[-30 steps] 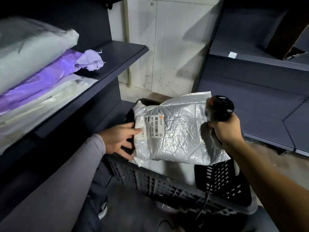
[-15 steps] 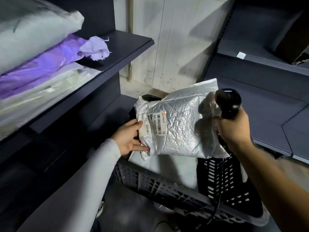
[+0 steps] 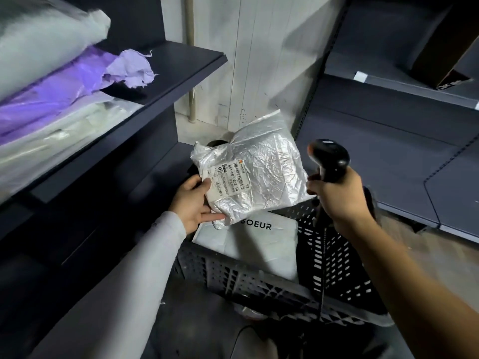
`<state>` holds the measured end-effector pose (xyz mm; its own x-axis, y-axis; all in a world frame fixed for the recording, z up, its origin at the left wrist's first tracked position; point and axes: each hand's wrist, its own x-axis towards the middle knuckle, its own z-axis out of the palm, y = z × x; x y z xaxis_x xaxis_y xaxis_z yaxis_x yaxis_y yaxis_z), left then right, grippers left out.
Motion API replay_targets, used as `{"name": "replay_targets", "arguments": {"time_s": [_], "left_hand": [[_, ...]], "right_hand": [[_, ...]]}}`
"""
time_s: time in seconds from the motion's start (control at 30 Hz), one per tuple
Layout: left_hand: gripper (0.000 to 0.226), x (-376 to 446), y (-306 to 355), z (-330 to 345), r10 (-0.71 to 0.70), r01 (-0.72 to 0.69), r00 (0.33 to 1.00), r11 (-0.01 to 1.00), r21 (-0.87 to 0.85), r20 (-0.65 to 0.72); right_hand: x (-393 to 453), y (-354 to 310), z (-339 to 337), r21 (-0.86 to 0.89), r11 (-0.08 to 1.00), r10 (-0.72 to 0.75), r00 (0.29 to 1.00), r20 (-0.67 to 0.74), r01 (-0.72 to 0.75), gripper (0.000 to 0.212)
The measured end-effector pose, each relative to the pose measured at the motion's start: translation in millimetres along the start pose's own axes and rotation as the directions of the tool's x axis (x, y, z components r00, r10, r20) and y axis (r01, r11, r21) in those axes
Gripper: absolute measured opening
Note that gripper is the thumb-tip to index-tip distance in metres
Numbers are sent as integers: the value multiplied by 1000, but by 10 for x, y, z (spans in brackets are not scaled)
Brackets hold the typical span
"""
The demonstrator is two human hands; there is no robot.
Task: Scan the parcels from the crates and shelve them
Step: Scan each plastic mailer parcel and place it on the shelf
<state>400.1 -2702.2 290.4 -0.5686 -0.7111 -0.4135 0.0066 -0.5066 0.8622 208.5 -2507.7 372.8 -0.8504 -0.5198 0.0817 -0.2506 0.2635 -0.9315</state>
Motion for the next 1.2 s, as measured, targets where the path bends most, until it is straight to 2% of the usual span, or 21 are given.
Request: {"name": "replay_targets", "arguments": {"time_s": [0.17,0.37,0.57,0.67,0.97,1.2], "left_hand": [[25,35,-93,67,3,-3,1000,1000,19,15],[22,76,-140,107,1,-1,1000,1000,21,12],[28,105,-171,102,0,0,1000,1000,10,-1],[28,114,-179,91,4,-4,1000,1000,23,5],[28,94,-182,80,11,-11,1000,999,39,0],[30,49,-173,87,17,-16,1000,999,44,-6]], "right_hand": [[-247,46,269,157,977,115,979,168,-142,24],[-589,4,514,188,953,176,940,292,-237,19],[-828,-44,578,198,945,188,929,318,-259,12],[-914,-67,584,188,950,180,930,320,-249,15],[-1051,-45,557,80,975,175,936,305,-208,10],[-1092,-61,476,125,964,187,933,306,-234,14]]}}
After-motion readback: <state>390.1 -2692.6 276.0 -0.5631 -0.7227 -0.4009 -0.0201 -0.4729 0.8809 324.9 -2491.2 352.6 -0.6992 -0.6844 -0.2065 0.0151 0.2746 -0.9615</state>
